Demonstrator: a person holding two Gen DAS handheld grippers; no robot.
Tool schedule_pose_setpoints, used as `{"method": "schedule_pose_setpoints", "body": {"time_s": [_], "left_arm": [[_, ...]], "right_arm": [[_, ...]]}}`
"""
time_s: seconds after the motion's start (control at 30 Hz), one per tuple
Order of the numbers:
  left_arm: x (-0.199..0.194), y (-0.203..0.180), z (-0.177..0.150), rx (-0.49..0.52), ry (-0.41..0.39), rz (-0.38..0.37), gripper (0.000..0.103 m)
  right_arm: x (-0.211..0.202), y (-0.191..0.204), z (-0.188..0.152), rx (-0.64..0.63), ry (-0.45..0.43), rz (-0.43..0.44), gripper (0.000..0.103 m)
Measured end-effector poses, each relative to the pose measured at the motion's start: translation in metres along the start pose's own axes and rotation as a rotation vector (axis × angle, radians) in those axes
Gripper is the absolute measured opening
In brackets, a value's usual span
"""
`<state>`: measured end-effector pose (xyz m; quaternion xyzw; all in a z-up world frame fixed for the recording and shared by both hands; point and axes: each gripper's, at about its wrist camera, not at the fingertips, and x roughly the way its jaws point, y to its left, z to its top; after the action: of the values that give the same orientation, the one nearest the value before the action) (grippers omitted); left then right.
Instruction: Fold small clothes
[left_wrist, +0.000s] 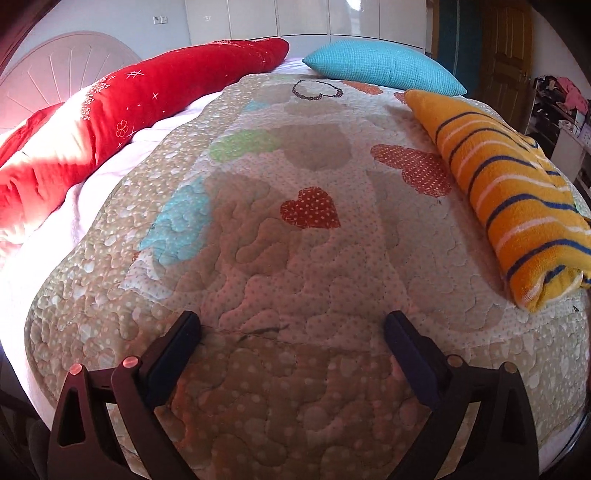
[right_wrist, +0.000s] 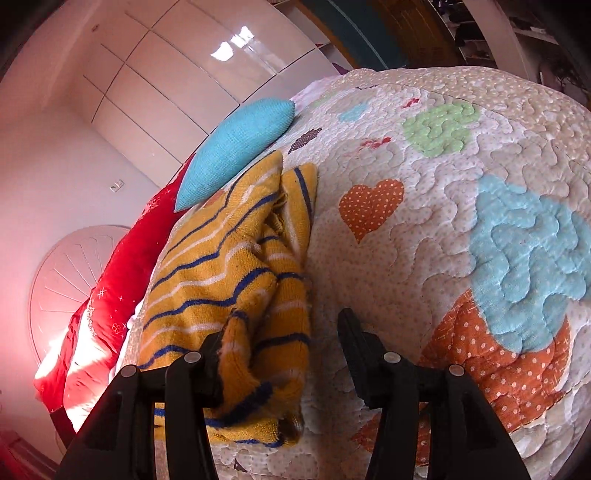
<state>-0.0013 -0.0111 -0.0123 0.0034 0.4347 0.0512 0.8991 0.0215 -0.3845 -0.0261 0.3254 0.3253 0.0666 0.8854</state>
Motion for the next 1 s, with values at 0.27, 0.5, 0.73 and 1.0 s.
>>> {"method": "schedule_pose_setpoints", "body": {"time_s": [0.27, 0.5, 0.73, 1.0], "left_arm": [[-0.006, -0.007, 0.006, -0.01, 0.068, 0.017, 0.1], [-0.044, -0.03, 0.013, 0.052, -0.005, 0.002, 0.1], [-0.073, -0.066, 0.019, 0.148, -0.061, -0.017, 0.1], [-0.076, -0.095, 0.015, 0.227, -0.051, -0.026, 0.1]], "right_arm": [[-0.011, 0.008, -0.001, -0.029, -0.042, -0.048, 0.064], [-0.026, 0.018, -0.002, -0.079, -0.086, -0.089, 0.071], [-0.038, 0.007, 0.001, -0.037, -0.107, -0.096, 0.072], [-0.044, 0.007, 0.002, -0.052, -0.124, -0.125, 0.076]]}}
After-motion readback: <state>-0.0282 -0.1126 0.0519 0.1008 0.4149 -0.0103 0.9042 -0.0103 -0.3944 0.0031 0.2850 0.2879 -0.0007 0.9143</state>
